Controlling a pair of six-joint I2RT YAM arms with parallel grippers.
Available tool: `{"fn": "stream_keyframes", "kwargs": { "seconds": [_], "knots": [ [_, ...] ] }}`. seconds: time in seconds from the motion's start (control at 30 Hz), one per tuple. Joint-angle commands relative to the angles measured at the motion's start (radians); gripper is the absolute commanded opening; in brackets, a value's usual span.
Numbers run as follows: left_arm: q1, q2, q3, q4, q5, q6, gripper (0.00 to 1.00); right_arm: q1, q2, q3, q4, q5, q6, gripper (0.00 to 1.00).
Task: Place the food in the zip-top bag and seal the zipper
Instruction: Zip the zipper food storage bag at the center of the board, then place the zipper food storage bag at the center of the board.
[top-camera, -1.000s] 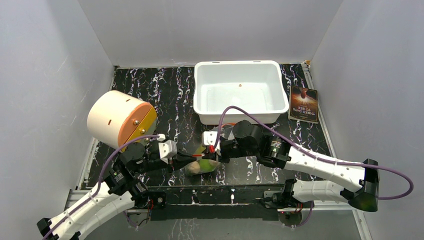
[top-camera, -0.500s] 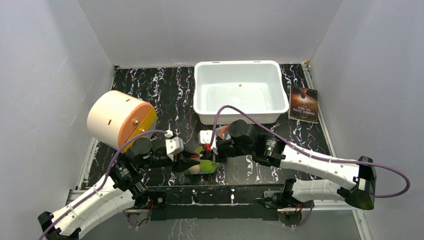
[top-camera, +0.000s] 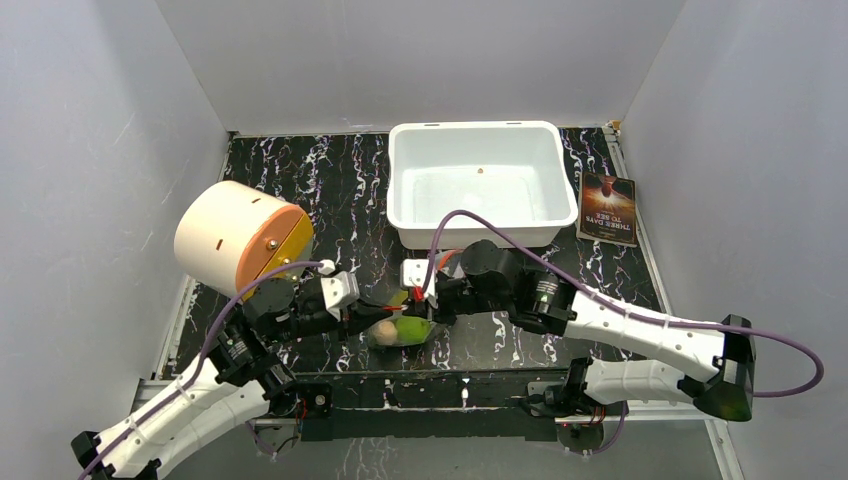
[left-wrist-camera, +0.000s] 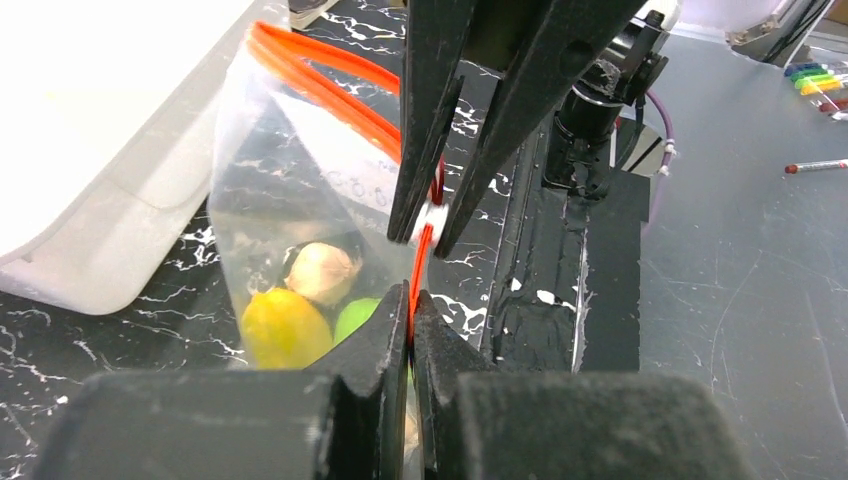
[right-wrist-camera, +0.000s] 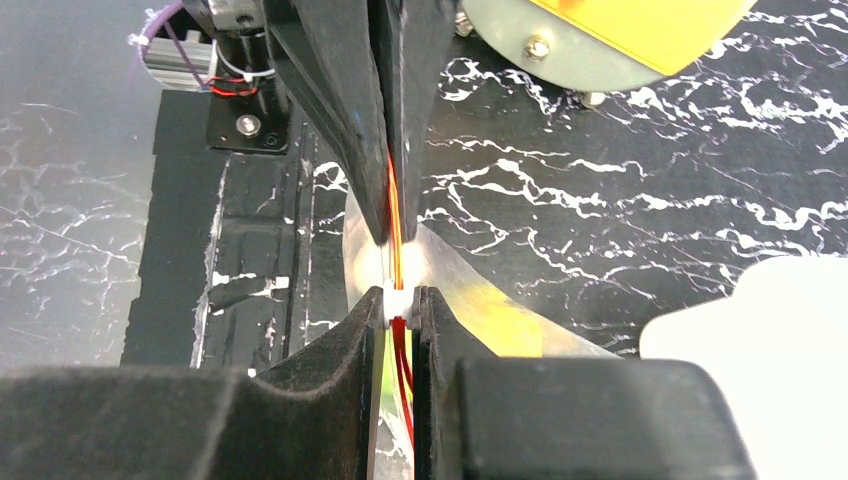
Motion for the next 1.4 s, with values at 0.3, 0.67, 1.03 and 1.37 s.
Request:
{"fn": "stream_keyframes", "kwargs": {
  "seconds": [0.3,0.67,1.03,1.37],
  "knots": [
    [0.0,-0.067,0.115,-0.123,-0.219,0.036,0.0,-0.007,-0.198,0.018,-0.173,0.241,0.04,0.0],
    [0.0,-0.105,0.206,-0.306,-0.577,0.094,0.0,-0.007,-0.341,0.087,-0.456,0.422,0.11,0.0],
    [-0.001,-0.139,0.222,-0.379,-0.64,0.09,0.0,-0.007,-0.439,0.135,-0.593,0.483,0.201,0.0],
    [0.0,-0.076,0.366,-0.509,-0.43,0.028,0.0,-0.007,-0.379,0.129,-0.494,0.108,0.33,0.0]
  ]
}}
